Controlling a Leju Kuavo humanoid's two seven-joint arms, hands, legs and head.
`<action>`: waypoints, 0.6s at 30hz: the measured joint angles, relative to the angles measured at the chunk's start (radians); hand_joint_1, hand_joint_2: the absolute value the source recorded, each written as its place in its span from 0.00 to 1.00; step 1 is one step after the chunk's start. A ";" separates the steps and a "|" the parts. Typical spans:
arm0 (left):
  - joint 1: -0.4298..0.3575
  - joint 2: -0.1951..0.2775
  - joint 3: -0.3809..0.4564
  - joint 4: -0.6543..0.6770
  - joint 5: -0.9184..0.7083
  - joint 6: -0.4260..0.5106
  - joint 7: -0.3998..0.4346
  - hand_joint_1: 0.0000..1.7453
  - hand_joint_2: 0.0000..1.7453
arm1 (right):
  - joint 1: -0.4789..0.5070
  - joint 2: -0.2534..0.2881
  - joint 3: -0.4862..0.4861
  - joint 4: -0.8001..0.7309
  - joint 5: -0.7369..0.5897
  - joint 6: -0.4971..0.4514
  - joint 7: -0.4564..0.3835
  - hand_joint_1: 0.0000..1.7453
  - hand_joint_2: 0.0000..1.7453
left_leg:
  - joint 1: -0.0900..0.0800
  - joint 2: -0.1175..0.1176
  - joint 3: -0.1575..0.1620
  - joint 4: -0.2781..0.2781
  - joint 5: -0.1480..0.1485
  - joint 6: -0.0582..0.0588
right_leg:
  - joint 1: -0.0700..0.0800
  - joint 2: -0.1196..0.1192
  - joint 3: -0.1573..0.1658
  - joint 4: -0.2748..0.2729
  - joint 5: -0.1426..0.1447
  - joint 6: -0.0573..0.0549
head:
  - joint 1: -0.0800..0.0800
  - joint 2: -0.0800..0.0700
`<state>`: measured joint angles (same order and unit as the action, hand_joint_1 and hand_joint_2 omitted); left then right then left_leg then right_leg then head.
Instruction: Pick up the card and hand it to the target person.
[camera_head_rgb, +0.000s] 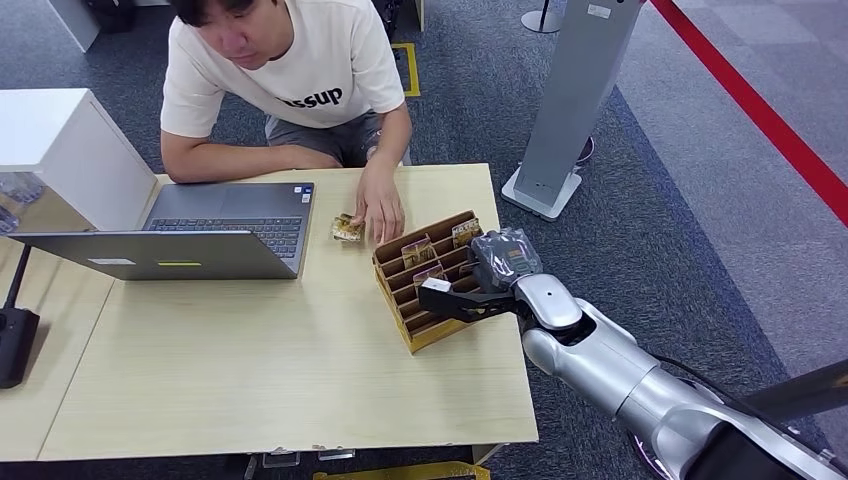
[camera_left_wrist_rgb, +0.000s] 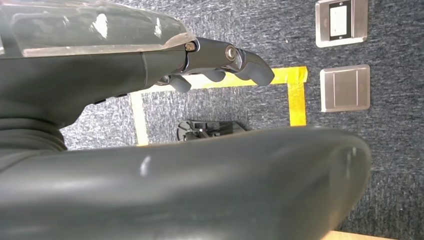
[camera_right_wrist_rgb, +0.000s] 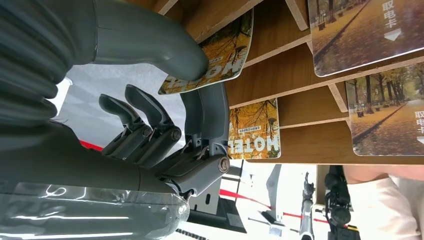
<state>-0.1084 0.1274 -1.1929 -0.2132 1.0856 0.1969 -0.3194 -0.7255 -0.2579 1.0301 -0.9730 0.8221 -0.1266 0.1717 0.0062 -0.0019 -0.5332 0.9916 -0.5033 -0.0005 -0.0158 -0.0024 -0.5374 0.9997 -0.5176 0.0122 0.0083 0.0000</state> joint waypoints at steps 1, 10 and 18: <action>0.000 0.000 0.000 0.000 0.000 -0.002 0.001 0.00 0.00 | 0.000 0.000 0.000 0.001 -0.001 0.000 0.001 0.97 1.00 | 0.000 0.000 0.000 0.000 0.000 0.000 | 0.000 0.000 0.000 0.000 0.000 0.000 | 0.000 0.000; 0.000 0.002 0.000 0.000 -0.015 -0.015 -0.006 0.00 0.00 | 0.000 0.000 0.000 0.001 0.003 0.002 0.006 0.98 1.00 | 0.000 0.000 0.000 0.000 0.000 0.000 | 0.000 0.000 0.000 0.000 0.000 0.000 | 0.000 0.000; 0.000 0.004 0.000 0.000 -0.001 0.002 0.001 0.00 0.00 | -0.007 -0.010 -0.011 -0.033 -0.011 0.010 0.041 0.98 1.00 | 0.000 0.000 0.000 0.000 0.000 0.000 | 0.000 0.000 0.000 0.000 0.001 0.000 | 0.000 0.000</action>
<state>-0.1079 0.1317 -1.1933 -0.2132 1.0844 0.1986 -0.3180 -0.7327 -0.2683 1.0193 -1.0063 0.8107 -0.1165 0.2124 0.0062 -0.0019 -0.5328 0.9917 -0.5029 -0.0003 -0.0158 -0.0024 -0.5372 0.9998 -0.5168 0.0121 0.0081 0.0000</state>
